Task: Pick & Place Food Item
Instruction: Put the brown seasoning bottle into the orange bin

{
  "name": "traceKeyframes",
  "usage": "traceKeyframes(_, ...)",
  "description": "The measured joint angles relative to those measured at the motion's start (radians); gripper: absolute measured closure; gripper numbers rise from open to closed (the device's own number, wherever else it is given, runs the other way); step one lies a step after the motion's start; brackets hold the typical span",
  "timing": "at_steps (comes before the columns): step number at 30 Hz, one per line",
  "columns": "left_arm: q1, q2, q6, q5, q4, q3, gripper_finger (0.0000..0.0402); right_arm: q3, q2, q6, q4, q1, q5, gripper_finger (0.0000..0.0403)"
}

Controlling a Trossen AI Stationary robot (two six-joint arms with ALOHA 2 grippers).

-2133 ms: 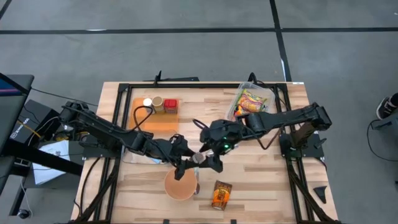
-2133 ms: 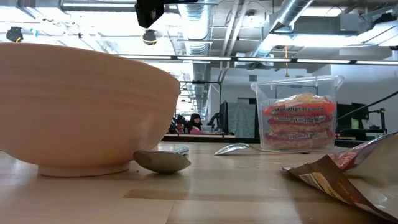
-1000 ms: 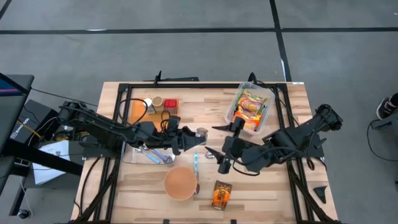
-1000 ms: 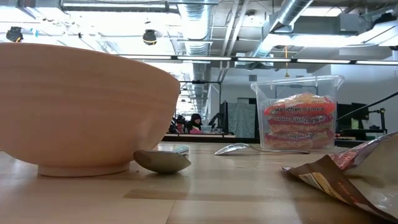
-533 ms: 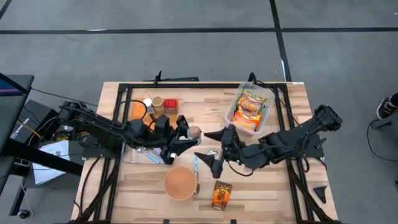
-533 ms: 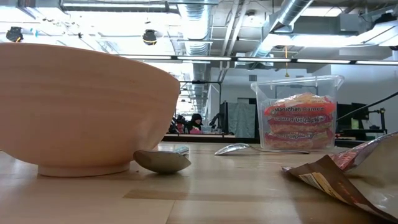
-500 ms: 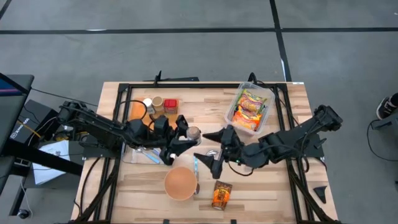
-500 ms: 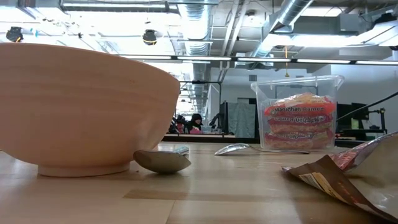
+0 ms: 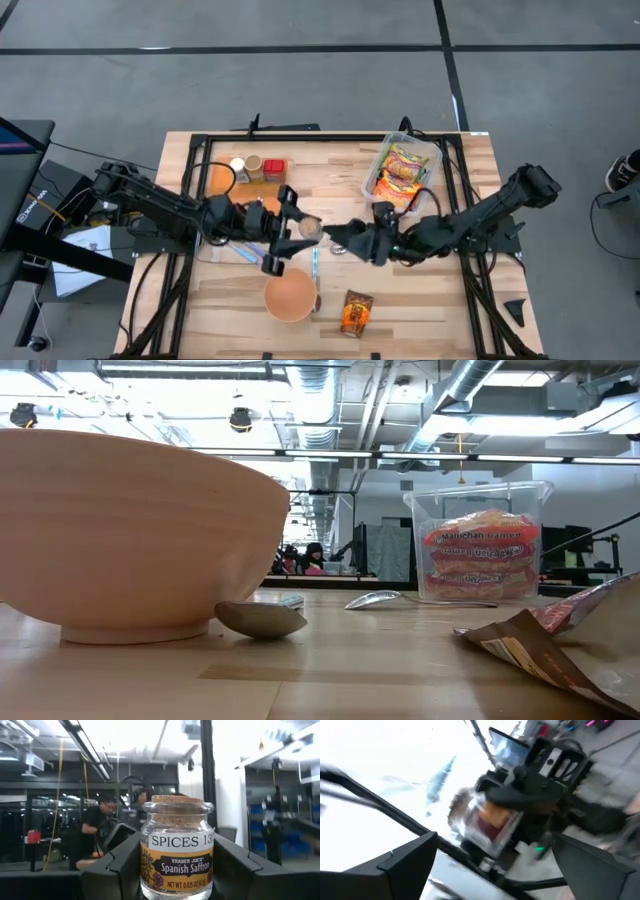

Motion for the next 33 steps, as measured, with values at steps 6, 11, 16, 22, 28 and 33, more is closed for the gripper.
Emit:
traceKeyframes(6, -0.003, 0.0, 0.033, -0.022, -0.176, 0.0, 0.022, -0.095, 0.004, 0.175, 0.101, 0.005, -0.016, 0.002)
traceKeyframes(11, -0.002, -0.002, 0.033, -0.048, -0.303, 0.002, 0.022, -0.095, 0.005, 0.232, 0.03, -0.005, -0.029, 0.002)
traceKeyframes(16, -0.002, 0.0, 0.037, -0.056, -0.333, 0.001, 0.022, -0.095, 0.003, 0.283, -0.024, -0.022, -0.057, 0.002)
traceKeyframes(22, -0.003, -0.001, 0.037, -0.059, -0.395, 0.001, 0.022, -0.095, 0.003, 0.34, -0.076, -0.053, -0.108, 0.0032)
traceKeyframes(28, -0.002, -0.001, 0.074, -0.092, -0.398, 0.001, 0.022, -0.095, 0.003, 0.361, -0.098, -0.067, -0.133, 0.0087)
traceKeyframes(33, -0.002, -0.001, 0.075, -0.123, -0.391, 0.001, 0.022, -0.095, 0.003, 0.361, -0.1, -0.072, -0.133, 0.0137)
